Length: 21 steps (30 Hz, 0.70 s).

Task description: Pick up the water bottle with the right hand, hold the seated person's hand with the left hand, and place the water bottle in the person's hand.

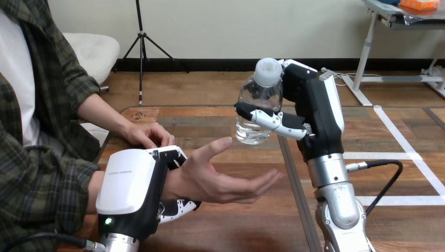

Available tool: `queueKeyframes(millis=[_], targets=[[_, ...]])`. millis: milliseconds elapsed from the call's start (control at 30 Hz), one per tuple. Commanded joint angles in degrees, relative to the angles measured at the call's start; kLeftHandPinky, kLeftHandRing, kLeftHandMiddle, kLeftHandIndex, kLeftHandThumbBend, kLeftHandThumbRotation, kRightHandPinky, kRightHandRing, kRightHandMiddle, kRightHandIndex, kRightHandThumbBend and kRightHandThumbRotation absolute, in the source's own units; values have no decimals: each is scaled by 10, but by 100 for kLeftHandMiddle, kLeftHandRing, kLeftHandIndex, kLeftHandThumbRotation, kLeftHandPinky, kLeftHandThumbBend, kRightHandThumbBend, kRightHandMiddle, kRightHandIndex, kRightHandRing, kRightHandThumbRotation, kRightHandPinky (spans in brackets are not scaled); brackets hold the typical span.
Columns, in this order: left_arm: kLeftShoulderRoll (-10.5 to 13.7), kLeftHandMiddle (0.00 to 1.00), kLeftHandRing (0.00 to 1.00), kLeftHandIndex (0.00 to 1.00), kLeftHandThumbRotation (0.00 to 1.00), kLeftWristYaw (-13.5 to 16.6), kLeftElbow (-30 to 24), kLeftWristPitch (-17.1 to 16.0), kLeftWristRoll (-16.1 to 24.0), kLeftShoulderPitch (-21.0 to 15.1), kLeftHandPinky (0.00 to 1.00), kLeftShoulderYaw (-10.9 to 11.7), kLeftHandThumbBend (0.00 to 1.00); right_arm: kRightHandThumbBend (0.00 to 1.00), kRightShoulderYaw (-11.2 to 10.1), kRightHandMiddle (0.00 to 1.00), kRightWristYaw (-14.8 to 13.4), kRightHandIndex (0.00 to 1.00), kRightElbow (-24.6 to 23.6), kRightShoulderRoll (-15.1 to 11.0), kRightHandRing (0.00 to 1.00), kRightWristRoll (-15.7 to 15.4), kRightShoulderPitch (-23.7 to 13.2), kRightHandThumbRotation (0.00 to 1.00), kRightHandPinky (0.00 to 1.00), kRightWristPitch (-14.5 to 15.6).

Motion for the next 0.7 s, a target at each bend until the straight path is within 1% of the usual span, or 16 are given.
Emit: queueKeyframes(millis=[0, 167, 300, 467, 667], targets=[[-15, 40, 37, 40, 0, 2, -31, -33, -8, -38, 31, -21, 74, 71, 1, 44, 1, 45, -48, -1, 42, 1, -48, 0, 38, -24], [-16, 40, 37, 40, 0, 3, -29, -35, -6, -39, 31, -21, 73, 71, 3, 44, 2, 45, -64, 0, 42, 0, -40, 0, 38, -19], [-16, 40, 37, 40, 0, 2, -27, -36, -8, -41, 31, -20, 73, 70, 5, 44, 16, 45, -74, 2, 42, 13, -34, 0, 37, -17], [-17, 40, 37, 40, 0, 1, -27, -36, -8, -41, 31, -19, 73, 69, 4, 44, 23, 45, -79, 3, 41, 19, -30, 0, 36, -18], [-16, 40, 36, 40, 0, 1, -27, -37, -8, -43, 31, -18, 73, 69, 1, 44, 25, 45, -88, 2, 40, 20, -24, 0, 35, -15]])
